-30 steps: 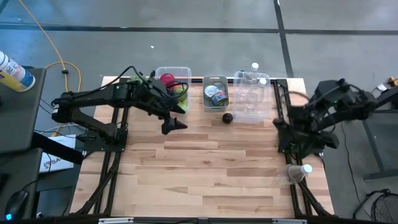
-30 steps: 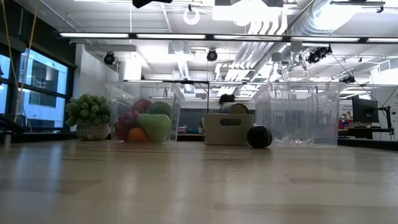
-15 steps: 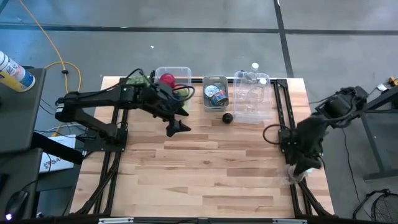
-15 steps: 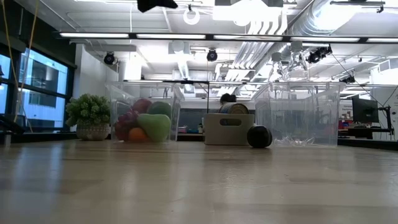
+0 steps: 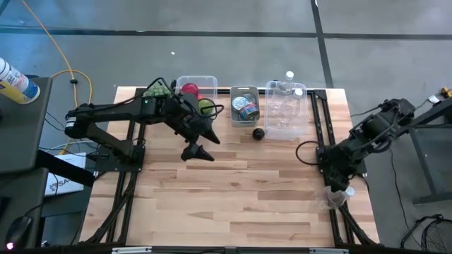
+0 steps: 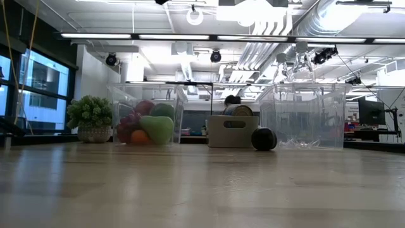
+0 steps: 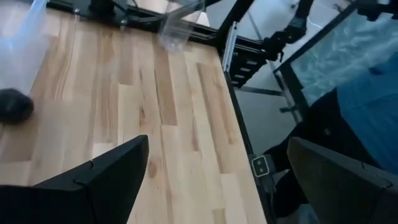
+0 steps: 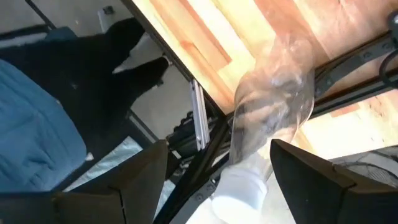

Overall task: Pick & Place Food Item
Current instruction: Put the empty water bottle into the right transparent bin

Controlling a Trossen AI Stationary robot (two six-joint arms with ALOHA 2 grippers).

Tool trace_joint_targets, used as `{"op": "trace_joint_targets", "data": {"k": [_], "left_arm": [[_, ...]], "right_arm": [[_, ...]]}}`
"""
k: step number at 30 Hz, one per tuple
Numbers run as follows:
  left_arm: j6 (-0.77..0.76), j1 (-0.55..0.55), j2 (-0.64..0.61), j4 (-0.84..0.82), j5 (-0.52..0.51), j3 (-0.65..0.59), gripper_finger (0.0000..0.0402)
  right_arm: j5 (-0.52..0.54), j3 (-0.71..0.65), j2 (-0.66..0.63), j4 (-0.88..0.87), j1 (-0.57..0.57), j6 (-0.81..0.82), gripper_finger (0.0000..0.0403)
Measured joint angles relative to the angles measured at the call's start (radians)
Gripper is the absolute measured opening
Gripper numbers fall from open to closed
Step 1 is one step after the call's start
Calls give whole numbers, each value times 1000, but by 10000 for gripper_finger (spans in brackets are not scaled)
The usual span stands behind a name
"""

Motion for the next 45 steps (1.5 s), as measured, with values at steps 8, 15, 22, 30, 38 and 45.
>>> {"op": "trace_joint_targets", "data": {"k": [8, 15, 22, 30, 38, 45], "left_arm": [[37, 2, -5, -24, 7, 0, 372], [111, 2, -5, -28, 7, 0, 372], [79, 10, -13, -28, 7, 2, 372], [68, 10, -25, -30, 5, 2, 372], [59, 5, -25, -38, 41, 2, 372], [59, 5, -25, -35, 40, 2, 372]], "right_arm": [[-14, 0, 69, -8, -3, -7, 275], [16, 0, 119, -13, -2, -95, 275], [-98, 0, 126, -40, -16, -81, 275], [-74, 0, 126, -40, -50, -88, 275], [-46, 0, 138, -41, -50, -137, 275], [-23, 0, 146, -41, -50, -145, 275]]}}
